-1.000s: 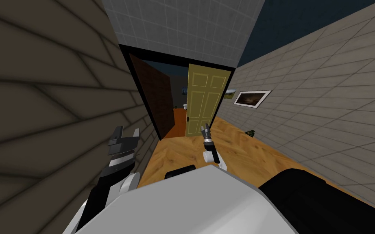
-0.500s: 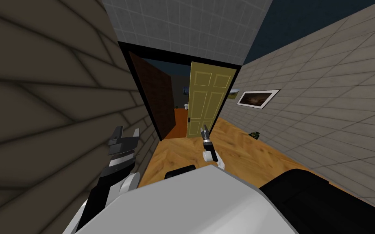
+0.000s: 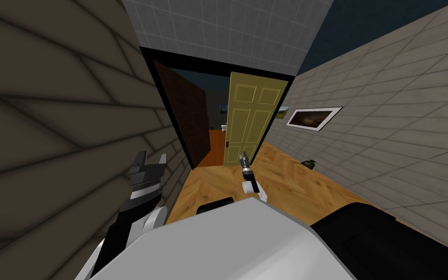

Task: Push the door open

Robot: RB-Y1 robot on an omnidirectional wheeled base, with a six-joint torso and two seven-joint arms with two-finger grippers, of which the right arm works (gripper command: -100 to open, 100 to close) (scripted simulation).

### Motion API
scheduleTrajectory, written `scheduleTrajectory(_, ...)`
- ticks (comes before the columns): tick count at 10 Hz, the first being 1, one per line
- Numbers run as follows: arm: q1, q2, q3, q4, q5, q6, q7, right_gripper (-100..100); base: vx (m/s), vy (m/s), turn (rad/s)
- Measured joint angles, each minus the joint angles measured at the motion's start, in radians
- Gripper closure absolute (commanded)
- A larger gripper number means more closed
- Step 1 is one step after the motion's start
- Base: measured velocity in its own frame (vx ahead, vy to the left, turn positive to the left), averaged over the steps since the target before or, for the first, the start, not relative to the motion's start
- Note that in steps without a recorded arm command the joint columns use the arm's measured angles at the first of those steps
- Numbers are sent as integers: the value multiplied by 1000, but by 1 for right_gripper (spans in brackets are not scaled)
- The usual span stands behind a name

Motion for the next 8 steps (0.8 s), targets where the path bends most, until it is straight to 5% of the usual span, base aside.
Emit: scheduleTrajectory(8, -85, -26, -15, 229, -21, -42, -5, -100, 88, 4, 38)
